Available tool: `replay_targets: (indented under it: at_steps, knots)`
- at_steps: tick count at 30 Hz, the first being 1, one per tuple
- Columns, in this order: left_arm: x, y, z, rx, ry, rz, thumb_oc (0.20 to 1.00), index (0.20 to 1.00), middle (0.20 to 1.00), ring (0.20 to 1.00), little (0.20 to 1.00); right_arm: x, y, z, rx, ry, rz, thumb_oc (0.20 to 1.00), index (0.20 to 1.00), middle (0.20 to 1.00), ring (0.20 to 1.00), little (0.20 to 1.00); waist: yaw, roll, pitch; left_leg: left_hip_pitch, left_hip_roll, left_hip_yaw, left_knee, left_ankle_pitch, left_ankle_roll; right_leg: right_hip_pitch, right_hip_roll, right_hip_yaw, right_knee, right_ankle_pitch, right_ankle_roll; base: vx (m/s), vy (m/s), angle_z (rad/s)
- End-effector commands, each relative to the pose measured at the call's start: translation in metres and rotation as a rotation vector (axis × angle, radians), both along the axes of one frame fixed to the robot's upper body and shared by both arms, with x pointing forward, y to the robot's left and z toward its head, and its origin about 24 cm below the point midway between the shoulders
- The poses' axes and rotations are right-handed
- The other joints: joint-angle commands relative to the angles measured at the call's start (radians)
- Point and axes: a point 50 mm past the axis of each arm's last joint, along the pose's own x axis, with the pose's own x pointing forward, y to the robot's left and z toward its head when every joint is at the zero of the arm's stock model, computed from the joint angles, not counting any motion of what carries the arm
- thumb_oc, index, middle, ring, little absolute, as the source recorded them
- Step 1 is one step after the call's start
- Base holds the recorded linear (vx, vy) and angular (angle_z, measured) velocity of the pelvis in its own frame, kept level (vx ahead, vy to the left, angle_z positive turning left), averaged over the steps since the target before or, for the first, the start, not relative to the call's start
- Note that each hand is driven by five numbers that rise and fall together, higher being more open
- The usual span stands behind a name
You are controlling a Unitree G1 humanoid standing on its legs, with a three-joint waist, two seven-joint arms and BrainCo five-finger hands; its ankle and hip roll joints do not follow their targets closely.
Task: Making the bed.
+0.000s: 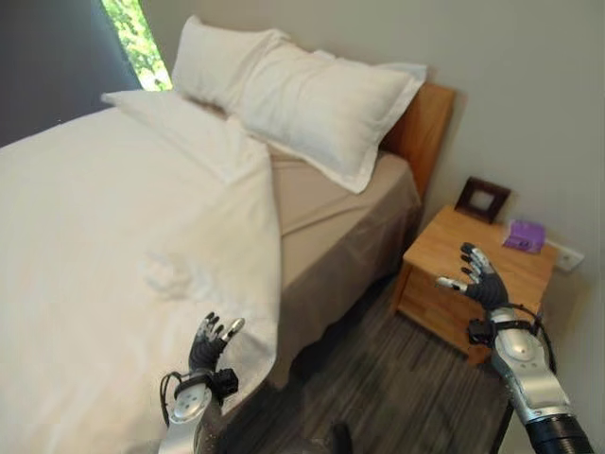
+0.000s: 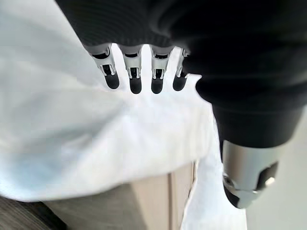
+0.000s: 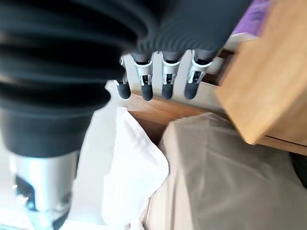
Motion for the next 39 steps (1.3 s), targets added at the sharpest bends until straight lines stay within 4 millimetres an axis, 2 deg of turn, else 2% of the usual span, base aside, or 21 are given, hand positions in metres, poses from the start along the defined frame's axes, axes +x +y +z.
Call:
replay_targets:
  at_steps: [1,2,3,4,5,8,9,11,13,17,19,20,21,22,23,25,27,28,29,33,39]
  knots:
    - [0.022,0.018,0.048,0.203,-0.178,-0.032,1.000,1.000,1.000,1.000,1.000,0.009,-0.006,0.023,-0.047,-0.116,-0.006,1.000,1.000,1.000,1.000,1.000,0.006,0.024,-0.003,0.040,0.057,-0.040,0.008,0.045,-0.122,-0.013,-0.139,0.083,-0.320,0.375,0.014,0.26,-0.055,1.20]
    - [0.024,0.015,0.052,0.191,-0.202,-0.043,1.000,1.000,1.000,1.000,1.000,0.008,-0.008,0.021,-0.040,-0.108,-0.012,1.000,1.000,1.000,1.000,1.000,0.004,0.023,0.002,0.047,0.057,-0.064,0.005,0.043,-0.126,-0.027,-0.148,0.093,-0.356,0.371,0.006,0.31,-0.184,1.38]
    - [0.028,0.009,0.056,0.095,-0.258,-0.027,1.000,1.000,1.000,1.000,1.000,0.004,-0.013,0.017,-0.024,-0.089,-0.035,1.000,1.000,1.000,1.000,1.000,-0.018,0.008,0.009,0.061,0.050,-0.142,0.006,0.032,-0.145,-0.032,-0.125,0.185,-0.496,0.355,-0.002,0.21,-0.152,0.92]
    - [0.028,0.009,0.056,0.095,-0.258,-0.027,1.000,1.000,1.000,1.000,1.000,0.004,-0.013,0.017,-0.024,-0.090,-0.035,1.000,1.000,1.000,1.000,1.000,-0.019,0.010,0.007,0.058,0.052,-0.142,0.006,0.035,-0.145,-0.031,-0.123,0.183,-0.504,0.361,-0.003,0.27,-0.214,1.07]
    - [0.029,0.007,0.057,0.099,-0.268,-0.037,1.000,1.000,1.000,1.000,1.000,0.000,-0.018,0.014,-0.027,-0.078,-0.049,1.000,1.000,1.000,1.000,1.000,-0.037,-0.003,0.005,0.059,0.045,-0.199,0.013,0.025,-0.155,-0.024,-0.078,0.311,-0.631,0.352,0.001,0.17,-0.120,1.06]
    - [0.032,0.001,0.064,0.135,-0.291,-0.085,1.000,1.000,1.000,1.000,1.000,-0.014,-0.036,0.007,-0.039,-0.042,-0.112,1.000,1.000,1.000,1.000,1.000,-0.070,-0.029,0.008,0.060,0.035,-0.342,-0.003,0.020,-0.164,-0.007,-0.001,0.606,-0.749,0.344,0.029,0.18,-0.141,1.72]
    - [0.031,0.000,0.068,0.160,-0.299,-0.104,1.000,1.000,1.000,1.000,1.000,-0.019,-0.041,0.005,-0.027,-0.030,-0.127,1.000,1.000,1.000,1.000,1.000,-0.065,-0.037,0.008,0.062,0.033,-0.380,-0.010,0.018,-0.167,-0.007,0.012,0.629,-0.759,0.340,0.028,0.12,-0.144,1.78]
    - [0.027,0.001,0.071,0.202,-0.302,-0.115,1.000,1.000,1.000,1.000,1.000,-0.023,-0.049,0.001,0.001,-0.018,-0.154,1.000,1.000,1.000,1.000,1.000,-0.059,-0.052,-0.005,0.046,0.027,-0.418,-0.007,0.025,-0.172,0.035,-0.016,0.559,-0.820,0.333,0.020,0.10,-0.171,1.36]
    - [0.021,0.007,0.074,0.244,-0.301,-0.094,1.000,1.000,1.000,1.000,1.000,-0.028,-0.059,-0.003,0.024,0.002,-0.186,1.000,1.000,1.000,1.000,1.000,-0.055,-0.053,-0.018,0.027,0.026,-0.455,-0.010,0.045,-0.184,0.049,-0.004,0.553,-0.849,0.340,0.009,0.11,-0.177,1.01]
    - [0.017,0.039,0.092,0.438,-0.270,-0.033,1.000,1.000,1.000,1.000,1.000,-0.028,-0.074,0.000,-0.024,0.025,-0.202,1.000,1.000,1.000,1.000,1.000,-0.053,-0.044,-0.025,0.022,0.039,-0.493,-0.011,0.043,-0.204,0.078,0.011,0.518,-0.877,0.324,-0.011,0.10,-0.111,0.58]
    - [0.026,0.066,0.105,0.568,-0.225,0.024,1.000,1.000,1.000,1.000,1.000,-0.024,-0.079,0.006,-0.049,0.023,-0.200,1.000,1.000,1.000,1.000,1.000,-0.061,-0.035,-0.030,0.018,0.048,-0.502,-0.012,0.049,-0.217,0.082,0.019,0.508,-0.880,0.320,-0.018,0.07,-0.068,0.17]
    - [0.033,0.074,0.115,0.599,-0.240,0.047,1.000,1.000,1.000,1.000,1.000,-0.021,-0.079,0.009,-0.040,0.012,-0.194,1.000,1.000,1.000,1.000,1.000,-0.069,-0.035,-0.028,0.015,0.052,-0.506,-0.012,0.050,-0.223,0.081,0.023,0.503,-0.879,0.318,-0.021,0.04,-0.041,0.15]
    - [0.034,0.075,0.116,0.601,-0.242,0.047,1.000,1.000,1.000,1.000,1.000,-0.020,-0.078,0.009,-0.038,0.010,-0.194,1.000,1.000,1.000,1.000,1.000,-0.070,-0.037,-0.027,0.015,0.052,-0.508,-0.012,0.050,-0.223,0.080,0.023,0.502,-0.879,0.318,-0.021,0.04,-0.034,0.12]
    - [0.044,0.102,0.129,0.693,-0.179,0.093,1.000,1.000,1.000,1.000,1.000,-0.015,-0.074,0.012,-0.038,0.014,-0.141,1.000,1.000,1.000,1.000,1.000,-0.089,-0.033,-0.027,0.009,0.060,-0.504,-0.012,0.050,-0.231,0.072,0.031,0.500,-0.878,0.318,-0.022,0.04,-0.020,0.02]
    - [0.045,0.115,0.138,0.739,-0.157,0.119,1.000,1.000,1.000,1.000,1.000,-0.015,-0.073,0.012,-0.038,0.014,-0.128,1.000,1.000,1.000,1.000,1.000,-0.098,-0.029,-0.029,0.007,0.063,-0.500,-0.012,0.050,-0.233,0.070,0.034,0.501,-0.878,0.318,-0.023,0.06,-0.017,-0.07]
    - [0.048,0.139,0.152,0.759,-0.123,0.169,1.000,1.000,1.000,1.000,1.000,-0.016,-0.071,0.009,-0.031,0.031,-0.096,1.000,1.000,1.000,1.000,1.000,-0.117,-0.027,-0.027,0.001,0.072,-0.491,-0.012,0.051,-0.236,0.058,0.043,0.503,-0.874,0.317,-0.024,0.04,0.003,-0.19]
    - [0.050,0.147,0.160,0.747,-0.119,0.192,1.000,1.000,1.000,1.000,1.000,-0.018,-0.070,0.007,-0.029,0.038,-0.088,1.000,1.000,1.000,1.000,1.000,-0.124,-0.029,-0.023,-0.007,0.076,-0.487,-0.012,0.051,-0.237,0.046,0.049,0.505,-0.870,0.316,-0.026,-0.01,0.006,-0.22]
    - [0.055,0.168,0.182,0.804,-0.072,0.245,1.000,1.000,1.000,1.000,1.000,-0.017,-0.067,0.005,-0.031,0.053,-0.060,1.000,1.000,1.000,1.000,1.000,-0.146,-0.028,-0.008,-0.027,0.086,-0.479,-0.012,0.057,-0.241,0.016,0.059,0.506,-0.861,0.317,-0.028,-0.06,0.013,-0.11]
    - [0.054,0.177,0.188,0.834,-0.038,0.268,1.000,1.000,1.000,1.000,1.000,-0.017,-0.065,0.005,-0.029,0.049,-0.047,1.000,1.000,1.000,1.000,1.000,-0.157,-0.029,0.001,-0.039,0.090,-0.474,-0.012,0.060,-0.243,0.001,0.063,0.505,-0.859,0.318,-0.029,-0.08,0.012,-0.14]
    - [0.062,0.191,0.194,0.727,-0.012,0.348,1.000,1.000,1.000,1.000,1.000,-0.017,-0.067,0.016,-0.076,0.013,-0.028,1.000,1.000,1.000,1.000,1.000,-0.199,-0.041,0.049,-0.112,0.103,-0.459,-0.012,0.078,-0.256,-0.086,0.076,0.505,-0.846,0.330,-0.028,-0.12,0.031,-0.10]
    - [0.081,0.185,0.217,0.681,-0.069,0.365,1.000,1.000,1.000,1.000,1.000,-0.013,-0.070,0.022,-0.102,-0.012,-0.040,1.000,1.000,1.000,1.000,1.000,-0.235,-0.063,0.103,-0.191,0.115,-0.427,-0.012,0.091,-0.266,-0.180,0.089,0.528,-0.840,0.353,-0.025,-0.08,0.029,-0.15]
